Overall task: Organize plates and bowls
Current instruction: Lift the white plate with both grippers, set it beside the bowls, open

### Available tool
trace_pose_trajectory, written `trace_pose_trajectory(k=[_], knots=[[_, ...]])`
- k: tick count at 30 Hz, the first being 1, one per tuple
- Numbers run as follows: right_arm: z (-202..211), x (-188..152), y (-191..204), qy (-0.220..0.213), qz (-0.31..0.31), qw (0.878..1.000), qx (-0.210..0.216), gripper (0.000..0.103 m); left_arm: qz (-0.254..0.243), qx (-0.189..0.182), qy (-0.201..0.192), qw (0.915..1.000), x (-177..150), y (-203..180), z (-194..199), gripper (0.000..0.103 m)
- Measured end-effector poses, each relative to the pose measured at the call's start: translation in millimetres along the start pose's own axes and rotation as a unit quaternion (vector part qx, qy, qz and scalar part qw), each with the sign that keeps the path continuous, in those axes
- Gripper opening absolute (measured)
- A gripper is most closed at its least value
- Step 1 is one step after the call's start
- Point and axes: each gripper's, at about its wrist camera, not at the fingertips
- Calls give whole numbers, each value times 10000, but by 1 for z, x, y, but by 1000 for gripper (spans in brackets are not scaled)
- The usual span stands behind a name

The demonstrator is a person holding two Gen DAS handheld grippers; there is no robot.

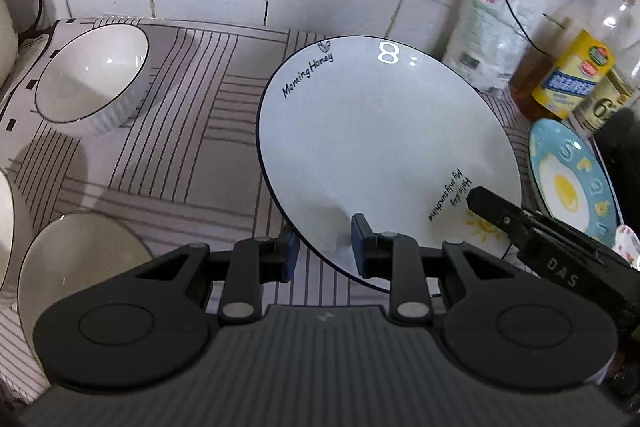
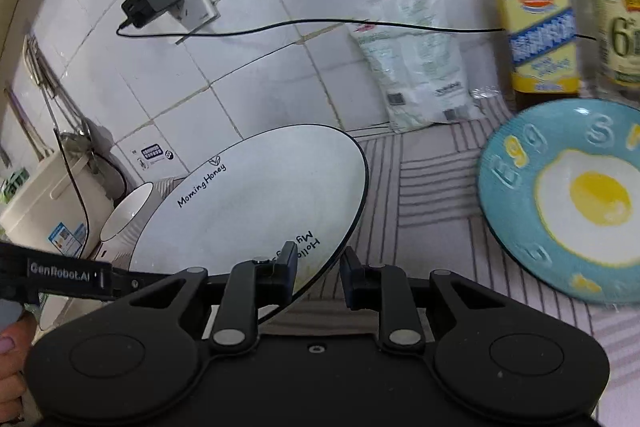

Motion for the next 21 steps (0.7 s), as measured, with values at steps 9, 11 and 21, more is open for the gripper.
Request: trace_pose_trajectory(k=[9,11,21], knots=[[-37,16,-10,149,186,9996,-159,28,423,-84,364,9984,19,7,-39,26],[-42,16,-14,190,115,9996,-190,28,477,-119,504,9975,19,7,-46,26],[-38,6,-13,220,-327,9982,-442,29,492,-31,706,9963,17,1,-46,38]])
Point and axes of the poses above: each gripper's, at about its wrist camera, not at the fingertips, and z roughly against the way its jaws point, y to its left, x to its top, and after that the axes turned 1 degree about -x, right-handed
